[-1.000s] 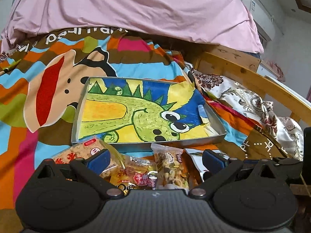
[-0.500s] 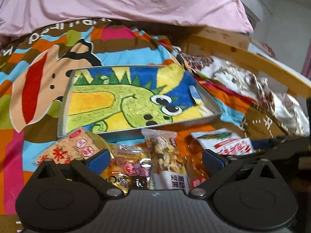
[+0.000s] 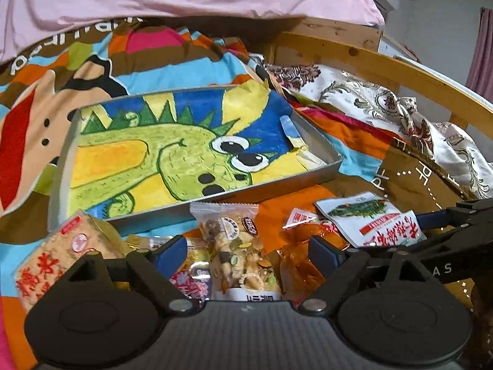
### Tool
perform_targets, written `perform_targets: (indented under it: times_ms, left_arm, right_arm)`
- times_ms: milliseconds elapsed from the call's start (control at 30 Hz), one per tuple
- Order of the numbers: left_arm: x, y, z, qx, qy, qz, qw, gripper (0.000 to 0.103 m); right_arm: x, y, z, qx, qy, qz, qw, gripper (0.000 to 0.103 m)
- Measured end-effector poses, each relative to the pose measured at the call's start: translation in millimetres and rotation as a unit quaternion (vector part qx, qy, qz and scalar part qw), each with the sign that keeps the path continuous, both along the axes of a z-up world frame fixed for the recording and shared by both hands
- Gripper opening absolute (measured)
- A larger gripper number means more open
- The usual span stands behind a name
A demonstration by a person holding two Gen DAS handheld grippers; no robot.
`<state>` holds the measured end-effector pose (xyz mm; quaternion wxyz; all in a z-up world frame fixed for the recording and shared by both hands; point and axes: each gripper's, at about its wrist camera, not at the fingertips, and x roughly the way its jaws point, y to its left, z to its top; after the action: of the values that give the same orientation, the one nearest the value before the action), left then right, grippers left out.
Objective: Organize snacks
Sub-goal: 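Lift the nut bag with the left gripper while the right lifts the white-green pouch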
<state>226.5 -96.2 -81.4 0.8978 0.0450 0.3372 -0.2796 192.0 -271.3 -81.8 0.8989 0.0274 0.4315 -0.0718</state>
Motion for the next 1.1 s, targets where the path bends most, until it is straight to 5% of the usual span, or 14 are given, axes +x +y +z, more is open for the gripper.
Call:
perform_targets:
  times_ms: [400, 633, 933, 1100]
  left_arm:
    - [11, 3, -8, 0.0, 0.037, 0.013, 0.9992, 0.077]
    - [6, -2, -5, 0.01, 0.046, 0.009, 0.9989, 0.062]
    - [17, 21, -6, -0.061, 0.106, 0.041, 0.9917, 0.057]
    - [22, 23, -6, -0.07, 0.118, 0.05, 0.9893, 0.059]
  right_arm:
    - [7, 6, -11, -0.011, 0.008, 0.004, 1.0, 0.102]
    - [4, 8, -14, -0.021, 0.0, -0.005, 1.0, 0.099]
    - [1, 6, -12, -0.007, -0.009, -0.012, 1.0, 0.098]
    - [1, 6, -13, -0.006, -0.008, -0.013, 1.0, 0.099]
